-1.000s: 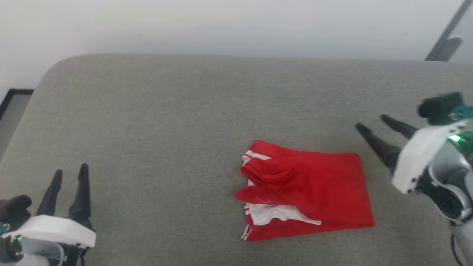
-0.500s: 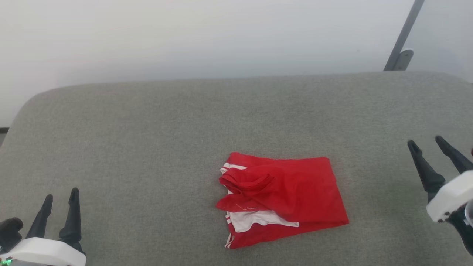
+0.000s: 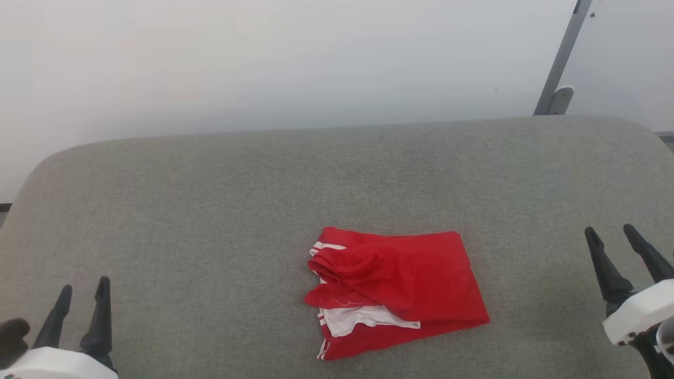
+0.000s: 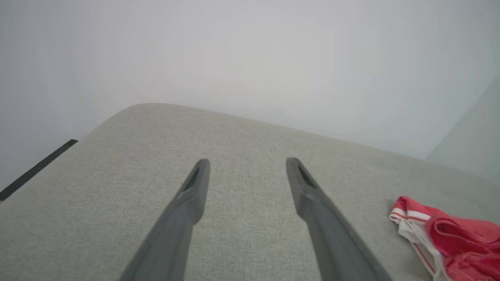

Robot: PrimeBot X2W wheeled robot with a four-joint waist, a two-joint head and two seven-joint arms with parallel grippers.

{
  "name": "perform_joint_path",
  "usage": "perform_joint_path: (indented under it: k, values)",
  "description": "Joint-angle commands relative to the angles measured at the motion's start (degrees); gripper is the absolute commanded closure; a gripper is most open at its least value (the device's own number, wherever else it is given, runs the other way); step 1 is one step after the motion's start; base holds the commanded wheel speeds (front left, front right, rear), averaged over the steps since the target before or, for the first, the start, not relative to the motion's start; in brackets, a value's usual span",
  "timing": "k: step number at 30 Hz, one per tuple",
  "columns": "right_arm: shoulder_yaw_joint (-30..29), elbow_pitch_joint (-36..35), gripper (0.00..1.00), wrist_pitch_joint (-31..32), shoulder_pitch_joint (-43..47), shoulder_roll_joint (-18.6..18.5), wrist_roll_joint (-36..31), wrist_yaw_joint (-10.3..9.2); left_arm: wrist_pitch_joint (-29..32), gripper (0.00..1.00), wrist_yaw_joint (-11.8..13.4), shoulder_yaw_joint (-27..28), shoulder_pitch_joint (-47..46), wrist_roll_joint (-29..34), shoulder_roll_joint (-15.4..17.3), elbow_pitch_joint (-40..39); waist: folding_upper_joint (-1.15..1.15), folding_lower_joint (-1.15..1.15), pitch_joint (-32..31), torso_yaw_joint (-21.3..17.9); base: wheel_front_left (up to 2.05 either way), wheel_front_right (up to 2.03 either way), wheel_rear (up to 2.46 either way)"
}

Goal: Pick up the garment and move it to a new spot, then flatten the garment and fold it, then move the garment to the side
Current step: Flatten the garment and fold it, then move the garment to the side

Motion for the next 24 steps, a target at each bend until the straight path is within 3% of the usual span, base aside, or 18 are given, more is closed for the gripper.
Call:
perform_joint_path:
  k: [1, 24]
  values:
    - [-0.12, 0.14, 0.0, -0.63, 0.71, 0.31, 0.34, 0.02, -0.24, 0.0, -0.26, 0.14, 0.93, 1.12, 0.18, -0.08, 0.0, 0.0, -0.16, 0.09, 0.0, 0.0, 0.0]
    - [-0.47, 0.63, 0.0, -1.38, 2.55, 1.33, 1.25, 0.02, -0.24, 0.0, -1.51, -1.06, -0.41, 6.68, 0.34, -1.0, 0.0, 0.0, -1.43, 0.7, 0.0, 0.0, 0.0]
